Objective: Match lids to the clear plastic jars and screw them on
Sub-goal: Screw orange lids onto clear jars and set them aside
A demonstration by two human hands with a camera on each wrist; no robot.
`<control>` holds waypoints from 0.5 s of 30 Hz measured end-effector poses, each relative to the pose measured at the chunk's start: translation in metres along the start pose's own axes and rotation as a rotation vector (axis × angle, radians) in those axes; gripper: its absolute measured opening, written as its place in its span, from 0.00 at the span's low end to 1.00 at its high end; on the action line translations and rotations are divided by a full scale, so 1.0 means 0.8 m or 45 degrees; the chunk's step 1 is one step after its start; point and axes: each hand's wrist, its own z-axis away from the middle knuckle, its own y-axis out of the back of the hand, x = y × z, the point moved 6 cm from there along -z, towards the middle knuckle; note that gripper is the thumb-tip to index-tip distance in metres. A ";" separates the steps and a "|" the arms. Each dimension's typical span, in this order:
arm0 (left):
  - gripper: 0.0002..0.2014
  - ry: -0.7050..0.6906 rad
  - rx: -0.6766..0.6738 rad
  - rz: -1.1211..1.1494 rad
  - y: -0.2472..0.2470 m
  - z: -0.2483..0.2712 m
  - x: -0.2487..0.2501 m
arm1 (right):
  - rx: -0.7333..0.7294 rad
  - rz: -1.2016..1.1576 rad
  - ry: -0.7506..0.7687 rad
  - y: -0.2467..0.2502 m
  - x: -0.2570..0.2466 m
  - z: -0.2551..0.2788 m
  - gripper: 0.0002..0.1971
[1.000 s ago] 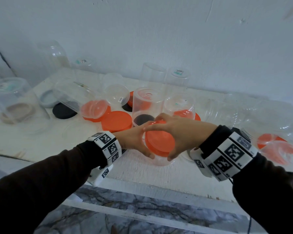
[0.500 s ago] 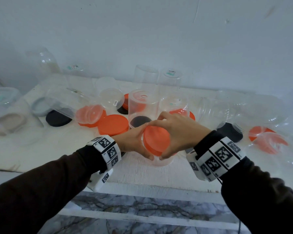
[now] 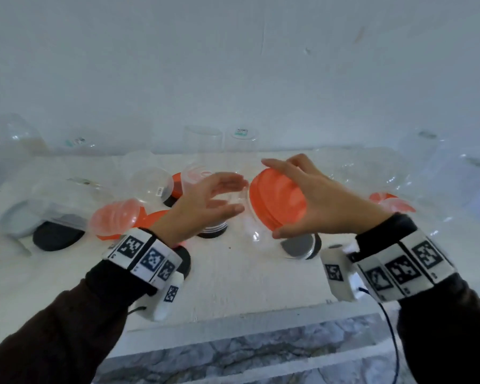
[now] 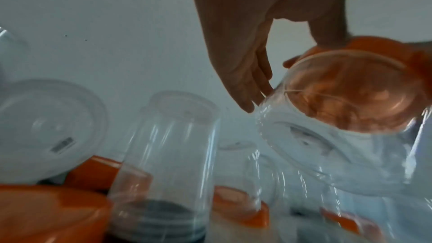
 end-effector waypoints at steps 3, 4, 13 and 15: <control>0.18 -0.128 0.344 -0.144 0.026 -0.021 0.015 | 0.161 -0.047 -0.088 0.037 0.029 -0.008 0.54; 0.16 -0.166 0.422 -0.276 0.031 -0.029 0.017 | 0.204 -0.038 -0.107 0.049 0.040 -0.015 0.54; 0.37 0.098 0.525 -1.187 0.034 -0.084 -0.022 | 0.294 0.037 -0.193 0.120 0.139 -0.123 0.53; 0.36 0.260 0.452 -1.292 0.030 -0.089 -0.038 | 0.235 0.066 -0.184 0.123 0.156 -0.151 0.54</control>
